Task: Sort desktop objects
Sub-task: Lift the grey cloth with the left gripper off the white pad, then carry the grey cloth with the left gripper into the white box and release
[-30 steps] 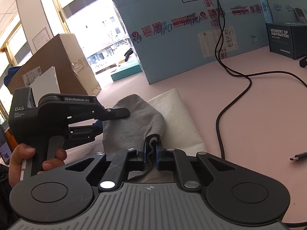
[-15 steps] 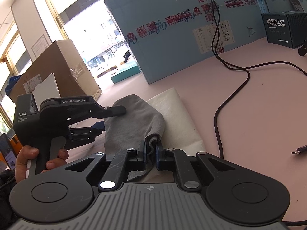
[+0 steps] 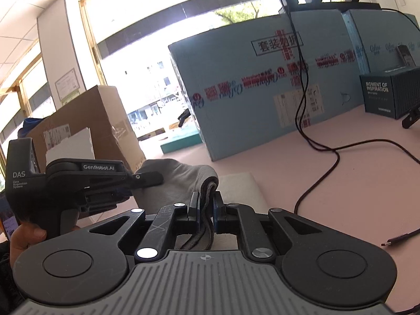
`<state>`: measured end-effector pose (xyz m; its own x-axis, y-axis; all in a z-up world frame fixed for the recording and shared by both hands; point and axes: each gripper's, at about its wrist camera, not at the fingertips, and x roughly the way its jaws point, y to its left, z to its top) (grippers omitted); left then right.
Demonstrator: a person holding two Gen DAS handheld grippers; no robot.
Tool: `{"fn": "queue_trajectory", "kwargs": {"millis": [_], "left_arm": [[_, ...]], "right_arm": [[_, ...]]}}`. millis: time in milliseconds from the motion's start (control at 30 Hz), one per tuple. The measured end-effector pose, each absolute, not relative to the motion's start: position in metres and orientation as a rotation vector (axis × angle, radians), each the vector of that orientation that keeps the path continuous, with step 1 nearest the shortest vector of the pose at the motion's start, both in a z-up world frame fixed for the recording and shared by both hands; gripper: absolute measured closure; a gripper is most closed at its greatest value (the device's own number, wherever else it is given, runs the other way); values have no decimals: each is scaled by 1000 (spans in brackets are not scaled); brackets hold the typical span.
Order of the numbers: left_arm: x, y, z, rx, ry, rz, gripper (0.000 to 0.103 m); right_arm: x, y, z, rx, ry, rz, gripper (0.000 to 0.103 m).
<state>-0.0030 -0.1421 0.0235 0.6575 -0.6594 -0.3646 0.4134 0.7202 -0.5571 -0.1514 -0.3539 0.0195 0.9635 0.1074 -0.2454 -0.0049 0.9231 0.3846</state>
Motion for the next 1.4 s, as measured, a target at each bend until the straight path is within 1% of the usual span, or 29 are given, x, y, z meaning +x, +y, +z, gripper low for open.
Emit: {"fn": "queue_trajectory", "kwargs": {"millis": [100, 233, 367, 500, 667, 833, 1100, 1300, 1400], "left_arm": [[-10, -128, 35, -479, 559, -644, 93], [-25, -107, 60, -465, 466, -657, 93], [-42, -74, 88, -443, 358, -661, 93], [-49, -34, 113, -467, 304, -654, 93], [-64, 24, 141, -448, 198, -586, 93], [-72, 85, 162, -467, 136, -491, 93], [-70, 153, 181, -418, 123, -332, 93], [-29, 172, 168, -431, 305, -327, 93], [-6, 168, 154, -420, 381, -315, 93]], "right_arm": [[-155, -348, 32, 392, 218, 59, 95], [-158, -327, 64, 351, 138, 92, 95], [-160, -307, 95, 309, 60, 125, 95], [-155, -276, 126, 269, 7, 189, 95], [-137, -229, 161, 190, -18, 268, 95], [-105, -177, 191, 131, -7, 345, 95], [-47, -96, 209, 54, 77, 409, 95], [-11, -66, 203, 15, 173, 369, 95], [5, -59, 193, 37, 263, 347, 95]]}}
